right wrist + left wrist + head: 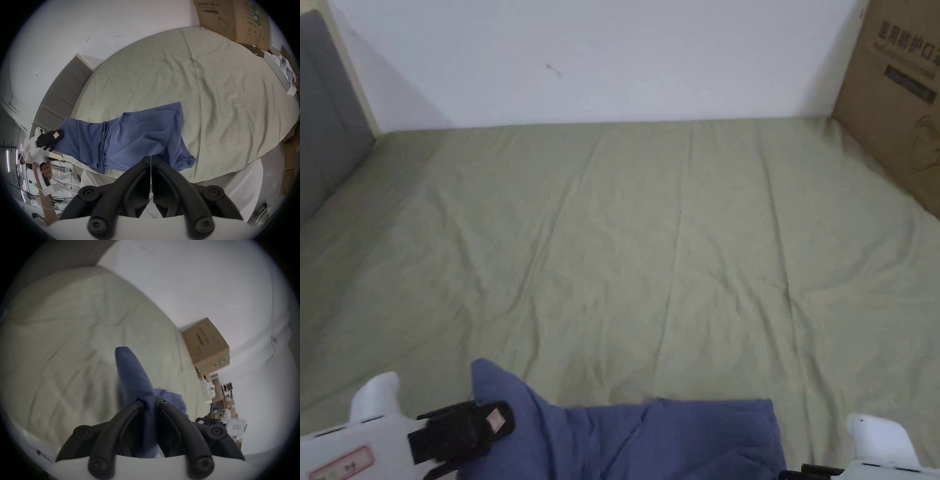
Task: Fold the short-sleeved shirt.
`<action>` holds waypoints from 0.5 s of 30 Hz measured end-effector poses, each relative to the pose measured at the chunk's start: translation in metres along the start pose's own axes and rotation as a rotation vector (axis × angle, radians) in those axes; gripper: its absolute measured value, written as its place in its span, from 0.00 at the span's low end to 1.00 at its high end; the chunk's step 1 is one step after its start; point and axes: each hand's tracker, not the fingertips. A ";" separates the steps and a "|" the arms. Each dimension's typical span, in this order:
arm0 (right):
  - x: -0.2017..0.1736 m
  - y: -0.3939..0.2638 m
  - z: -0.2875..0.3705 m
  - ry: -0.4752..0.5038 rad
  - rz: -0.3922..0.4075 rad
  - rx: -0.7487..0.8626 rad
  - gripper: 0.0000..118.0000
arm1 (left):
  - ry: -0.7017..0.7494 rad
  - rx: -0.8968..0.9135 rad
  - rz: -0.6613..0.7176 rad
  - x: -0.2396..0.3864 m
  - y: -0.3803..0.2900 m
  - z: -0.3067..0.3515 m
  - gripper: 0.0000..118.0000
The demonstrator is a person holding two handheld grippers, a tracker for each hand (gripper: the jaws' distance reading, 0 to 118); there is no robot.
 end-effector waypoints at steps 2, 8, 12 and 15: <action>0.011 0.000 0.004 -0.001 -0.028 0.017 0.01 | -0.074 -0.053 -0.090 0.042 -0.003 -0.029 0.10; 0.051 -0.006 0.019 -0.021 -0.113 0.054 0.01 | -0.139 -0.294 -0.191 0.117 -0.042 -0.155 0.11; 0.080 -0.014 0.029 -0.078 -0.193 0.057 0.01 | -0.097 -0.534 -0.222 0.124 -0.089 -0.232 0.69; 0.097 -0.020 0.039 -0.086 -0.222 0.074 0.01 | -0.059 -0.500 -0.166 0.113 -0.097 -0.229 0.78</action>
